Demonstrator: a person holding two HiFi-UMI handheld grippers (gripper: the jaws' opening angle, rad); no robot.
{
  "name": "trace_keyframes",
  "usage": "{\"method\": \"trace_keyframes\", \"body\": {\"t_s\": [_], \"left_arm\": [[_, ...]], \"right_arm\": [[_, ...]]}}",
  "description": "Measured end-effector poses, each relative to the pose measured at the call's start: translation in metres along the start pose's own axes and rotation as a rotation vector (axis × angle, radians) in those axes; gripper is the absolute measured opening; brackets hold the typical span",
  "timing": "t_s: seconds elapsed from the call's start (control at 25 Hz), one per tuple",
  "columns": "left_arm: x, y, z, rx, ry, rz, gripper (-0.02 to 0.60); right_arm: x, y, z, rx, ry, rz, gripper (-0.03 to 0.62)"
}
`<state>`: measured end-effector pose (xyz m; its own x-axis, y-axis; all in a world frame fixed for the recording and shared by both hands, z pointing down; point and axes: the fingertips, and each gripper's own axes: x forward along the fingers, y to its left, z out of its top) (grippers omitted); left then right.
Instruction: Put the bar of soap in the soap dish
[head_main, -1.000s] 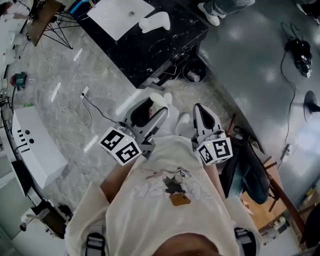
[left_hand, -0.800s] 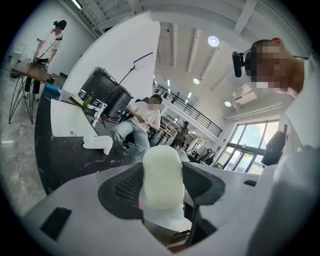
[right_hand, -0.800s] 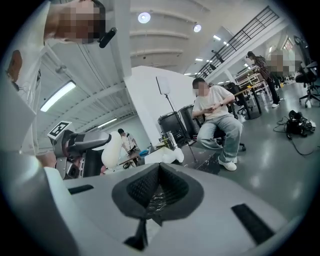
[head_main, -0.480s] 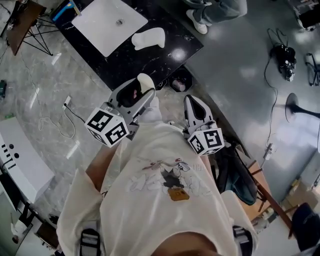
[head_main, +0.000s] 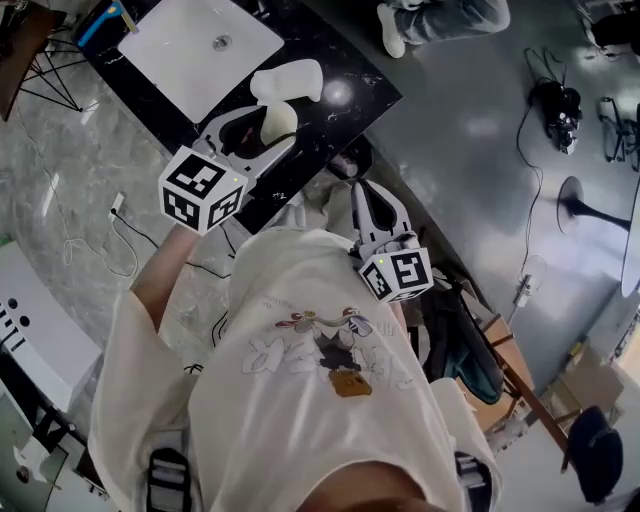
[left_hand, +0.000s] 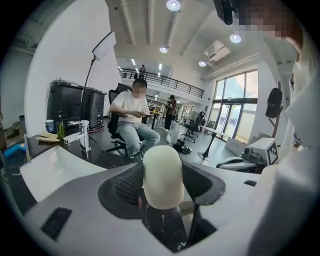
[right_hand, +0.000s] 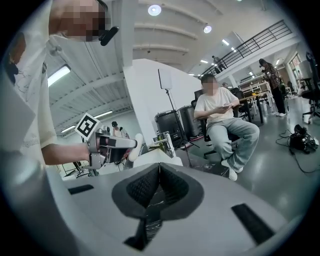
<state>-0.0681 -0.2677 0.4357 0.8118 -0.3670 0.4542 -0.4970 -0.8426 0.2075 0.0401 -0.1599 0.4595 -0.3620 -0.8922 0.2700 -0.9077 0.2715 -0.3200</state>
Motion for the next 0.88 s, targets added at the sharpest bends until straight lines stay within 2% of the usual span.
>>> {"method": "trace_keyframes", "body": {"t_s": [0.2, 0.4, 0.88], "left_arm": [[0.034, 0.029, 0.002, 0.153, 0.073, 0.039, 0.255], [0.056, 0.044, 0.001, 0.259, 0.129, 0.033, 0.255], [0.09, 0.066, -0.015, 0.377, 0.225, -0.004, 0.255]], "right_arm": [[0.019, -0.022, 0.004, 0.013, 0.011, -0.001, 0.008], [0.041, -0.031, -0.007, -0.001, 0.056, 0.017, 0.008], [0.069, -0.042, -0.012, 0.001, 0.096, 0.041, 0.008]]}}
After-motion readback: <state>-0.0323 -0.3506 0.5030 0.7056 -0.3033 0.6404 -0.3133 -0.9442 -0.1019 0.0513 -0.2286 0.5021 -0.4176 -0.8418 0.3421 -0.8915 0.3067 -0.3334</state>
